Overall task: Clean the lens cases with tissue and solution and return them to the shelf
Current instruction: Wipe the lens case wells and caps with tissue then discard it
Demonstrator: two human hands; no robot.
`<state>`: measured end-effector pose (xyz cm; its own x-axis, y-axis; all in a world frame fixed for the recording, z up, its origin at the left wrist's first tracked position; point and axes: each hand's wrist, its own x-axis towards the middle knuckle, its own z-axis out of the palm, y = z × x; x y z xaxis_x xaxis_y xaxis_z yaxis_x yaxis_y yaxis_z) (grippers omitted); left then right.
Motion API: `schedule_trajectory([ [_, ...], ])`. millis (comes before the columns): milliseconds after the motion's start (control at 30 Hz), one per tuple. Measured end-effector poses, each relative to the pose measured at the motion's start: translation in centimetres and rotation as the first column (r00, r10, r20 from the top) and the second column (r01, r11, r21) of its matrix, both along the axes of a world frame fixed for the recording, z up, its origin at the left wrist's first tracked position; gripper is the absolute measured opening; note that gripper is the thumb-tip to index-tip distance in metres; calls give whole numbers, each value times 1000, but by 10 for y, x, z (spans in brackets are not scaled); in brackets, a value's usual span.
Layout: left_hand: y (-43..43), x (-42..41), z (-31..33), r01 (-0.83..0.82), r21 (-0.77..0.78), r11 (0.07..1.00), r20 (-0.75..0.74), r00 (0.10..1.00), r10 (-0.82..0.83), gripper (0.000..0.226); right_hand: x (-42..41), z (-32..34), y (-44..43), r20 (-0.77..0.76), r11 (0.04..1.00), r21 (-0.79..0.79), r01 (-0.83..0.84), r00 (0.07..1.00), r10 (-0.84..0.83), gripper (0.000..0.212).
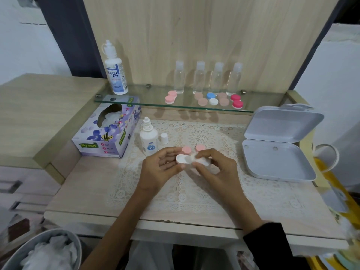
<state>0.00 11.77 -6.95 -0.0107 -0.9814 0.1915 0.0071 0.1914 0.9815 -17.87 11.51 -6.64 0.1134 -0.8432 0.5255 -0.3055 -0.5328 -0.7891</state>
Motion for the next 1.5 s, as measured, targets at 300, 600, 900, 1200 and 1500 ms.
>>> schedule_trajectory([
  [300,2,-2,3,-6,2,1000,23,1000,6,51,20,-6,-9,-265,952,-285,112,945,-190,12],
  [600,3,-3,5,-17,-6,1000,17,1000,17,46,30,-11,-7,-240,944,-321,73,958,-156,16],
  [900,3,0,1,-58,-21,998,8,998,58,34,30,-6,-4,-219,946,-317,63,966,-137,12],
  [1200,2,1,-2,-39,-32,999,18,999,39,37,19,-8,-8,-254,939,-298,172,934,-252,5],
  [1500,2,0,-2,-74,-40,996,12,997,75,37,13,-10,0,-254,940,-314,130,943,-215,11],
])
